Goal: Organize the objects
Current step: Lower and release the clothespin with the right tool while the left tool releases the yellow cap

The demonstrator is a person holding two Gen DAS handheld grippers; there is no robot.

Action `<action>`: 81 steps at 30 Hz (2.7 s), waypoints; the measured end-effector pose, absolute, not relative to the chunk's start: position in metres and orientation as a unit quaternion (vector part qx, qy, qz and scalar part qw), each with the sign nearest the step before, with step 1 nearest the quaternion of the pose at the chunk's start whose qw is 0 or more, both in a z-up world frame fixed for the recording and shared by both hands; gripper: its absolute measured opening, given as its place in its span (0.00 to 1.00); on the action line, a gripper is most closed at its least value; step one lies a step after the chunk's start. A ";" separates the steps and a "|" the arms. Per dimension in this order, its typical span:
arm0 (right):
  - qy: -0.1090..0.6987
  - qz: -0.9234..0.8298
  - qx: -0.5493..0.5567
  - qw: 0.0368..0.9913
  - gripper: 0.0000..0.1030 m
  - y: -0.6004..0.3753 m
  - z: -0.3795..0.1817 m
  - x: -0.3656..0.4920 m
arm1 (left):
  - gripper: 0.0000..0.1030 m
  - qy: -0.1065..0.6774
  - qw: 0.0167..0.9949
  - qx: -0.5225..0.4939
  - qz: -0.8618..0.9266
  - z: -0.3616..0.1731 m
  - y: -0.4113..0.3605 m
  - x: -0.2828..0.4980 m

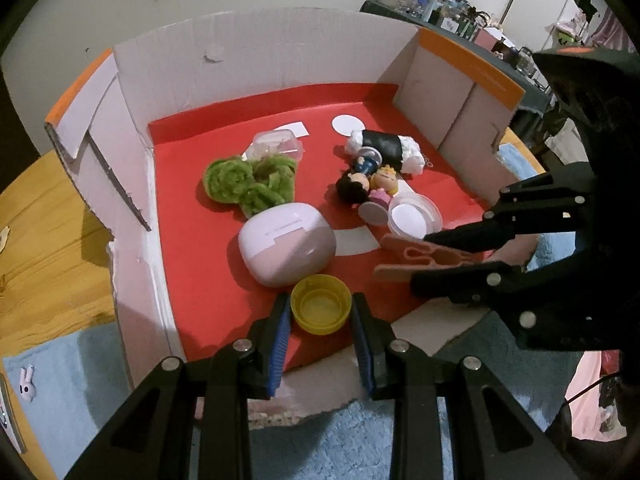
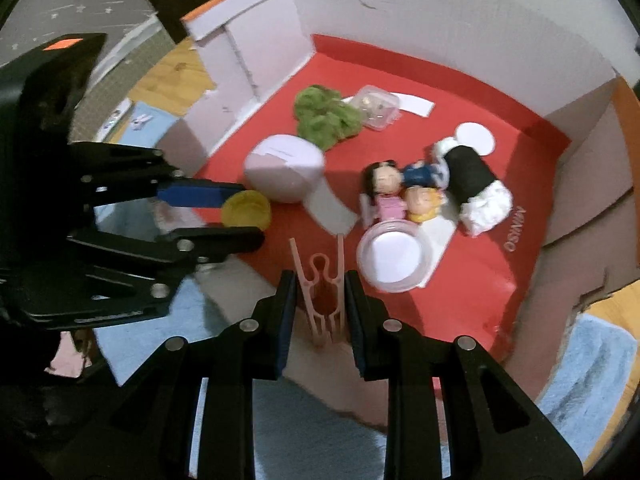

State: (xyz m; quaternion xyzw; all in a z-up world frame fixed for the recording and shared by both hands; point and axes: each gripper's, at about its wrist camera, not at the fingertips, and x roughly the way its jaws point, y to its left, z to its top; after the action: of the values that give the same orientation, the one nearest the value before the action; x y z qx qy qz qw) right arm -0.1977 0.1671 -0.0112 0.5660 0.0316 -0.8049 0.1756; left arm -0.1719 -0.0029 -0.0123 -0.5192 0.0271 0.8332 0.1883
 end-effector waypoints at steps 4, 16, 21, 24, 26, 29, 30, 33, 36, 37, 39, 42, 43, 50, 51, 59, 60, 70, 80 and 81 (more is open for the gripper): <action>0.041 -0.820 0.552 0.146 0.23 0.175 -0.010 -0.198 | 0.30 0.025 0.181 -0.517 0.836 -0.012 -0.004 -0.176; 0.081 -0.838 0.532 0.089 0.23 0.176 -0.015 -0.204 | 0.30 0.029 0.146 -0.490 0.859 -0.015 -0.001 -0.183; 0.088 -0.831 0.542 0.091 0.23 0.172 -0.020 -0.210 | 0.30 0.036 0.136 -0.487 0.862 -0.016 0.000 -0.185; 0.081 -0.832 0.542 0.090 0.23 0.175 -0.021 -0.212 | 0.30 0.033 0.132 -0.486 0.863 -0.016 -0.002 -0.187; 0.074 -0.832 0.542 0.092 0.23 0.177 -0.021 -0.213 | 0.30 0.032 0.130 -0.486 0.864 -0.017 -0.003 -0.188; 0.072 -0.832 0.542 0.092 0.23 0.178 -0.021 -0.213 | 0.30 0.033 0.126 -0.483 0.866 -0.018 -0.003 -0.188; 0.071 -0.832 0.542 0.092 0.23 0.179 -0.021 -0.213 | 0.30 0.034 0.125 -0.482 0.866 -0.018 -0.002 -0.188; 0.063 -0.832 0.543 0.095 0.23 0.181 -0.021 -0.214 | 0.30 0.035 0.122 -0.479 0.869 -0.018 -0.002 -0.187; 0.058 -0.832 0.543 0.095 0.23 0.178 -0.021 -0.213 | 0.30 0.033 0.121 -0.478 0.869 -0.018 -0.002 -0.187; 0.057 -0.832 0.543 0.095 0.23 0.178 -0.021 -0.213 | 0.30 0.032 0.121 -0.478 0.870 -0.018 -0.002 -0.187; 0.054 -0.832 0.543 0.096 0.23 0.179 -0.023 -0.211 | 0.31 0.031 0.121 -0.478 0.870 -0.018 -0.002 -0.187; 0.047 -0.833 0.543 0.098 0.23 0.181 -0.022 -0.209 | 0.30 0.027 0.120 -0.477 0.870 -0.018 -0.002 -0.187; 0.046 -0.833 0.542 0.098 0.23 0.182 -0.022 -0.209 | 0.31 0.027 0.120 -0.476 0.871 -0.018 -0.002 -0.187; 0.040 -0.834 0.541 0.100 0.23 0.185 -0.021 -0.204 | 0.34 0.030 0.121 -0.473 0.872 -0.018 -0.001 -0.186; 0.042 -0.834 0.541 0.101 0.23 0.182 -0.022 -0.208 | 0.36 0.029 0.121 -0.473 0.872 -0.018 -0.001 -0.186; 0.041 -0.834 0.541 0.102 0.23 0.181 -0.022 -0.205 | 0.41 0.031 0.117 -0.471 0.874 -0.018 -0.004 -0.184; 0.041 -0.834 0.540 0.102 0.24 0.180 -0.022 -0.206 | 0.41 0.031 0.117 -0.471 0.874 -0.018 -0.005 -0.183; 0.033 -0.838 0.535 0.103 0.49 0.180 -0.019 -0.197 | 0.41 0.028 0.114 -0.461 0.880 -0.011 -0.011 -0.174; 0.025 -0.848 0.522 0.093 0.50 0.183 -0.015 -0.188 | 0.50 0.025 0.101 -0.440 0.892 0.000 -0.016 -0.156; 0.025 -0.849 0.519 0.092 0.51 0.183 -0.014 -0.187 | 0.51 0.024 0.099 -0.438 0.893 0.000 -0.016 -0.154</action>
State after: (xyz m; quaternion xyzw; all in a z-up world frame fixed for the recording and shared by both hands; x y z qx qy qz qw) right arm -0.1867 0.1831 -0.0143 0.5192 0.0248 -0.8493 0.0925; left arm -0.1544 -0.0160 0.0002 -0.4377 0.0238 0.8934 0.0988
